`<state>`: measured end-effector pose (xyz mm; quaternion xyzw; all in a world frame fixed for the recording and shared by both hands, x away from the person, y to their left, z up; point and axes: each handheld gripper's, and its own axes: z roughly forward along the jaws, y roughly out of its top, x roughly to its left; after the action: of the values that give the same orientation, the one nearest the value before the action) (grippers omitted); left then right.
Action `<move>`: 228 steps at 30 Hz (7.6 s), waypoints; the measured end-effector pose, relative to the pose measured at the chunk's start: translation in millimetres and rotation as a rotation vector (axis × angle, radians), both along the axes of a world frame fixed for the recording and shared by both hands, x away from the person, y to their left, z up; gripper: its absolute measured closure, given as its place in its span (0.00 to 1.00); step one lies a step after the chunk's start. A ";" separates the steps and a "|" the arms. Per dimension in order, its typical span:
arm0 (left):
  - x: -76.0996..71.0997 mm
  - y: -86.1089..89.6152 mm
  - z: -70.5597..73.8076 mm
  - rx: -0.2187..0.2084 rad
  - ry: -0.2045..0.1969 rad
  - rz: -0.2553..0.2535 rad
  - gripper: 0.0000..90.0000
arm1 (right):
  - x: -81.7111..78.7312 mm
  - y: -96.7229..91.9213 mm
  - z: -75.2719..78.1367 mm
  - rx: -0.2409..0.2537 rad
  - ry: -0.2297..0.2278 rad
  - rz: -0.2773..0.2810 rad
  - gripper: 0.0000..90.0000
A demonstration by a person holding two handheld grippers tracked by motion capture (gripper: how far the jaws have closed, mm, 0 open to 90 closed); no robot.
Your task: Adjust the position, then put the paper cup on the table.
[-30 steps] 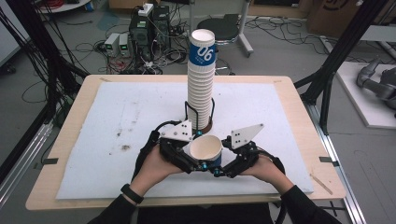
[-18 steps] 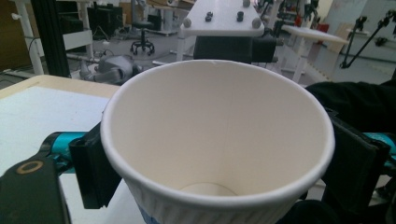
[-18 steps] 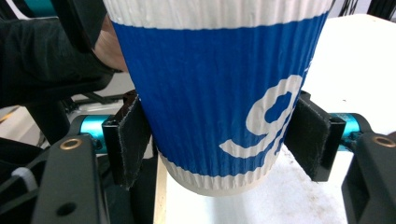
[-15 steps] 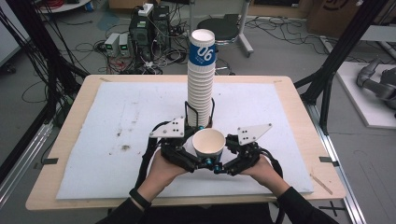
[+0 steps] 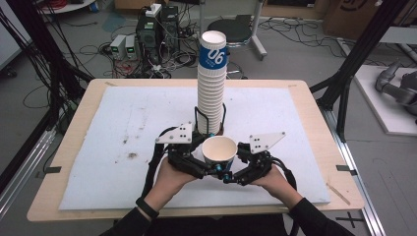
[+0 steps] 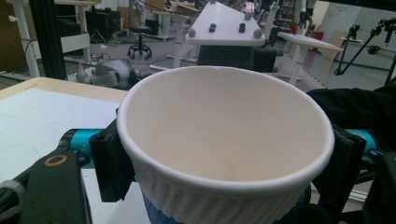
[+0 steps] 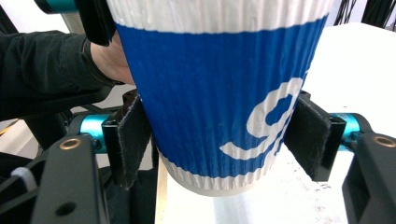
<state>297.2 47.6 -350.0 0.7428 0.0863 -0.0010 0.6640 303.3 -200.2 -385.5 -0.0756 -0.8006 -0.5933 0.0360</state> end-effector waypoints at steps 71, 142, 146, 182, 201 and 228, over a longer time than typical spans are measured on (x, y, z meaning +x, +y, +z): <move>-2.8 -8.0 -50.2 0.049 0.023 0.028 0.28 | 0.1 -3.8 8.0 0.118 0.034 -0.055 0.28; -8.4 5.0 -49.2 0.077 -0.052 0.110 0.19 | 3.5 -22.4 17.1 0.171 0.017 -0.133 0.22; -5.7 18.7 -42.8 0.079 -0.062 0.160 0.19 | 6.1 -32.7 19.3 0.165 -0.002 -0.173 0.22; -1.6 108.0 -25.8 0.059 -0.129 0.441 0.19 | 11.2 -80.2 26.1 0.132 -0.080 -0.333 0.22; -4.9 110.1 -31.9 0.077 -0.118 0.460 0.19 | 12.9 -76.5 29.1 0.127 -0.085 -0.323 0.22; -4.1 111.1 -35.1 0.083 -0.103 0.455 0.19 | 44.5 -109.1 22.5 0.100 -0.113 -0.497 0.22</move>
<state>293.1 158.8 -385.1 0.7299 0.2178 0.1902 0.6194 347.8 -309.3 -363.0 -0.2348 -0.7279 -0.6260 -0.1518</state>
